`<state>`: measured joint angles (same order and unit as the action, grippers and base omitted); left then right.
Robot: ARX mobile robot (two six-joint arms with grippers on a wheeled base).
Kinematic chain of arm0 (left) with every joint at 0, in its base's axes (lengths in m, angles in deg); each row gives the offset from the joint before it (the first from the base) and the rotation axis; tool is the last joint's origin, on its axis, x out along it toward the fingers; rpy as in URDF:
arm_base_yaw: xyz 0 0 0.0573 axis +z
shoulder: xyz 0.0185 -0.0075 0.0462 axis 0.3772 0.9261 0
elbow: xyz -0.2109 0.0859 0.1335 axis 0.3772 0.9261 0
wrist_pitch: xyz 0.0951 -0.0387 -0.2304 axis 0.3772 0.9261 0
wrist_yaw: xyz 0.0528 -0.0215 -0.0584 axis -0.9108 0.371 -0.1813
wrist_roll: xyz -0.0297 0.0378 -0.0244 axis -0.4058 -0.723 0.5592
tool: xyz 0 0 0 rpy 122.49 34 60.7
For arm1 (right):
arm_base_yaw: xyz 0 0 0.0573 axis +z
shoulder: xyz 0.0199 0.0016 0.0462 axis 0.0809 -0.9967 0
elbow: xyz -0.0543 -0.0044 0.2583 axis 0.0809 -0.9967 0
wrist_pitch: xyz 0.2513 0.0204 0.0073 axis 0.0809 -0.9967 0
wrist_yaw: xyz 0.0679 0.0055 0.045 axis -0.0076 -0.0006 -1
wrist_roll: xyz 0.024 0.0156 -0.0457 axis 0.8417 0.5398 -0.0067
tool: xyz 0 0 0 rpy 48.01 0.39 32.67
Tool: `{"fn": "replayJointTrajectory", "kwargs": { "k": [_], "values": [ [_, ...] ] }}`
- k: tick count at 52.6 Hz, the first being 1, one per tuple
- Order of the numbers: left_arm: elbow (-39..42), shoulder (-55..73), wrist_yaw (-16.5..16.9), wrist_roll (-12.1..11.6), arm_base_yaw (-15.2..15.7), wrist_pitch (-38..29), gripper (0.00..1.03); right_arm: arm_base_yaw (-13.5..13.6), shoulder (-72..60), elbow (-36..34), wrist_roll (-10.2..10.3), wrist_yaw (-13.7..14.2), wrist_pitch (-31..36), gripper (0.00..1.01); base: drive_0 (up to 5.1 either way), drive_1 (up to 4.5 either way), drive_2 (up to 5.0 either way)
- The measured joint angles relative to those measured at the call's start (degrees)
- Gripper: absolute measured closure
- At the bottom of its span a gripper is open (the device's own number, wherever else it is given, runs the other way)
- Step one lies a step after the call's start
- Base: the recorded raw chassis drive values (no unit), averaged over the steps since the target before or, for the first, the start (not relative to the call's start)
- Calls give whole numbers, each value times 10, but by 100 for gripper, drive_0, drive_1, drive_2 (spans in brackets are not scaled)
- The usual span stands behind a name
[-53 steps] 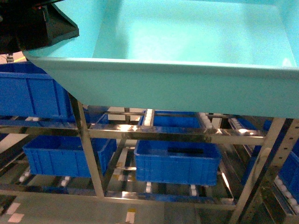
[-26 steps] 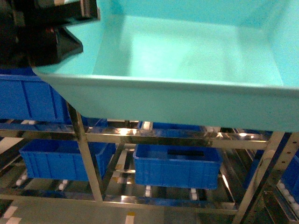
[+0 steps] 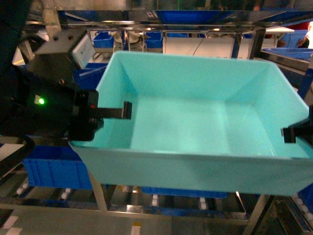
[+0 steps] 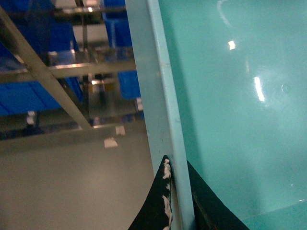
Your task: Organize blue bins on left shelf correctly
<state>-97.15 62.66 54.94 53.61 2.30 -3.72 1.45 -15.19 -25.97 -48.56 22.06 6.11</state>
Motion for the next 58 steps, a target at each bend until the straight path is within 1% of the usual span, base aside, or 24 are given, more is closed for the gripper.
{"fn": "replayJointTrajectory", "kwargs": {
  "k": [5, 8, 14, 37, 58],
  "values": [
    [0, 23, 2, -3, 0, 0, 101, -2, -9, -11, 0, 1, 1, 99, 0, 0, 0],
    [0, 34, 3, -11, 0, 3, 101, -2, -12, -20, 0, 3, -2, 99, 0, 0, 0],
    [-1, 41, 4, -12, -1, 2, 101, -1, -16, -29, -1, 10, 21, 99, 0, 0, 0],
    [-6, 41, 4, -13, -1, 1, 101, -1, -16, -28, -2, 12, 23, 99, 0, 0, 0],
    [-6, 41, 4, -14, -1, 0, 101, -1, -16, -28, -3, 13, 23, 99, 0, 415, -415]
  ]
}}
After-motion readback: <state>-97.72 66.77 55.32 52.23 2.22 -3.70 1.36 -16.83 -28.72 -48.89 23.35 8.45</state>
